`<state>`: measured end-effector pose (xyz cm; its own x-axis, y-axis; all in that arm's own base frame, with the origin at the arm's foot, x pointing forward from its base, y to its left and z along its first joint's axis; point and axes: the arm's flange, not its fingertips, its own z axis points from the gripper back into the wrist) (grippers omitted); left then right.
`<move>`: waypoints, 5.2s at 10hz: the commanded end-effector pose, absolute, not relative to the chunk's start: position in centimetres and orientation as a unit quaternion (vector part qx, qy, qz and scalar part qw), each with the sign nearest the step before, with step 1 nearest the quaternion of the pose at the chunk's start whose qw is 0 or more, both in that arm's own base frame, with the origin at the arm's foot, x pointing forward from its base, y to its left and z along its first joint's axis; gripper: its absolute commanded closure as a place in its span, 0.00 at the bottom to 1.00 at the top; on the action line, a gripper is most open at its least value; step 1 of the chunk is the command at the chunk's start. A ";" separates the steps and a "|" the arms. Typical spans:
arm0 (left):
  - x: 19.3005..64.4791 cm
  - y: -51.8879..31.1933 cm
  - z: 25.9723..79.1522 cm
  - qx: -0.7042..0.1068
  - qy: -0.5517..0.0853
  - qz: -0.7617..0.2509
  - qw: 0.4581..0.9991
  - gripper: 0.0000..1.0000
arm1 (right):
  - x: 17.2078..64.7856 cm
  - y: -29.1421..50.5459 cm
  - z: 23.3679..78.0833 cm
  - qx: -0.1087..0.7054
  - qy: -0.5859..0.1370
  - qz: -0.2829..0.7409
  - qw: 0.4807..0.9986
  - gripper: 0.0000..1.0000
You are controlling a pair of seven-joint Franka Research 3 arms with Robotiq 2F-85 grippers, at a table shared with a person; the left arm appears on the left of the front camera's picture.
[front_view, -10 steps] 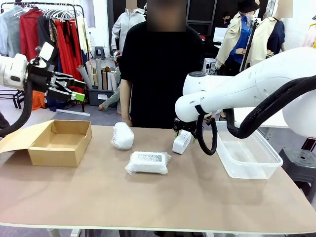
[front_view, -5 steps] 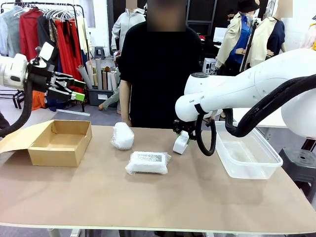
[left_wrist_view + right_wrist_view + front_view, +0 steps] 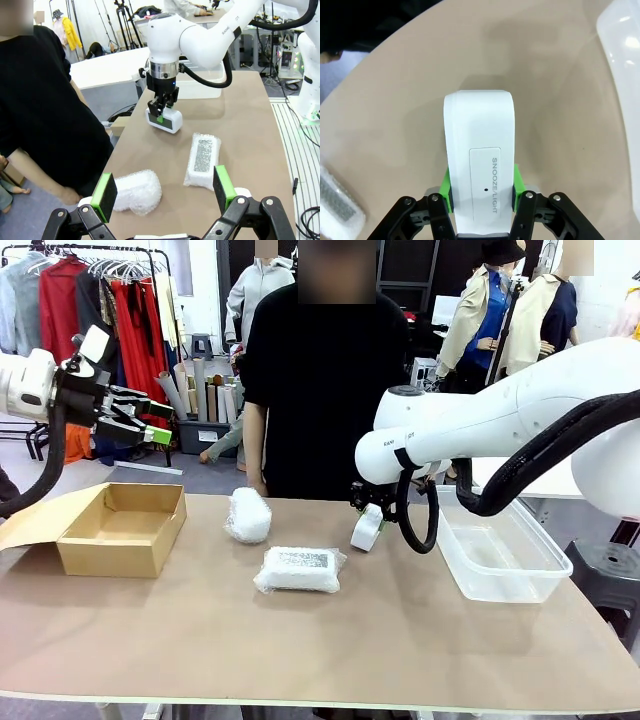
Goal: Separate and place wrapped and unwrapped clocks.
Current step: Pick up the Digital clock indicated by the person, then if the picked Digital clock is wrapped, place it in the Package Box ; if not, place it in the Organizing box.
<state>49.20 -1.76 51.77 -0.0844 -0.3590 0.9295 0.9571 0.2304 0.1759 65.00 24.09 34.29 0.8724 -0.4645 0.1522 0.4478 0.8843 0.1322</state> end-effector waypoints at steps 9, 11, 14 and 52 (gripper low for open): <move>49.1 -1.8 51.9 -0.296 -0.500 -0.542 0.608 0.00 | 64.1 24.9 53.2 0.025 -0.094 0.017 0.995 1.00; 49.1 -1.8 51.9 -0.296 -0.500 -0.542 0.608 0.00 | 63.8 25.4 57.6 0.018 -0.106 0.038 0.993 1.00; 49.1 -1.8 51.9 -0.296 -0.500 -0.542 0.608 0.00 | 63.0 26.7 63.1 0.013 -0.144 0.058 0.988 1.00; 49.1 -1.8 51.9 -0.296 -0.500 -0.542 0.608 0.00 | 60.1 27.2 68.1 0.031 -0.188 0.049 0.980 1.00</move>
<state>49.19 -1.75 51.76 -0.0842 -0.3590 0.9295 0.9571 0.2305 0.1757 60.57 27.37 67.67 0.9227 0.0975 0.3729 -0.1226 0.9915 0.0440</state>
